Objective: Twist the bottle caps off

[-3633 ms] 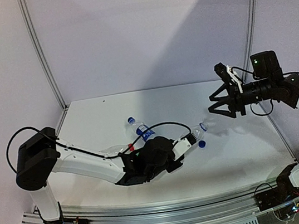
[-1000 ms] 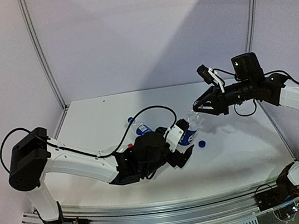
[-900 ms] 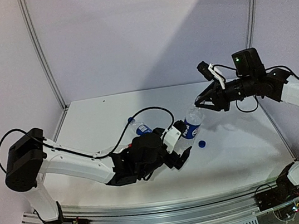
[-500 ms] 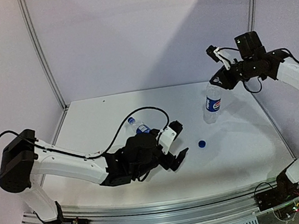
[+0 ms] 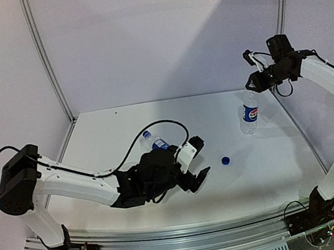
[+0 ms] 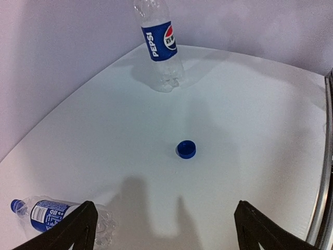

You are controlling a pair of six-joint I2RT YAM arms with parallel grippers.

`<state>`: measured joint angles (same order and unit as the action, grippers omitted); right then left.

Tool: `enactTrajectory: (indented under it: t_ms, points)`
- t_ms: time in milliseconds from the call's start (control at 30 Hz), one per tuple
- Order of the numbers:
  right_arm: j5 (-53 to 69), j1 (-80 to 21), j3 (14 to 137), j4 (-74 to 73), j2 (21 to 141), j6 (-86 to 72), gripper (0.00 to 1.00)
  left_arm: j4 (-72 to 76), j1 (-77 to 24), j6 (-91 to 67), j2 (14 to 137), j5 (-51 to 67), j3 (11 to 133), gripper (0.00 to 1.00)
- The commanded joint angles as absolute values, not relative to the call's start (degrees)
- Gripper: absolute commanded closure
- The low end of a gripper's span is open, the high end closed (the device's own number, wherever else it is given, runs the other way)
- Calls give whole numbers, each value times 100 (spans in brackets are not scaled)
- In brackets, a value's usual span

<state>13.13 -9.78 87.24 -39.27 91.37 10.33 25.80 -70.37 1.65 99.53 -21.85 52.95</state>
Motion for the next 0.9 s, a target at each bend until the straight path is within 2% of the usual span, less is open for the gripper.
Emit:
enactTrajectory:
  t_ms: [0, 400, 567, 767, 867]
  points:
    - [1514, -728, 9120, -4057, 9374, 791, 100, 2522, -6970, 80, 9867, -2075, 5256, 6]
    - [1489, -474, 9360, -3998, 9885, 609, 99, 2478, -6979, 65, 9816, -2034, 5247, 7]
    - [1461, -474, 9359, -4020, 9972, 597, 94, 2476, -6979, 53, 9823, -1982, 5256, 7]
    - [1400, -472, 9352, -4003, 10045, 596, 73, 2461, -6979, 55, 9842, -1961, 5272, 7]
    - [1380, -472, 9339, -4001, 10054, 606, 67, 2458, -6979, 53, 9841, -1960, 5274, 7]
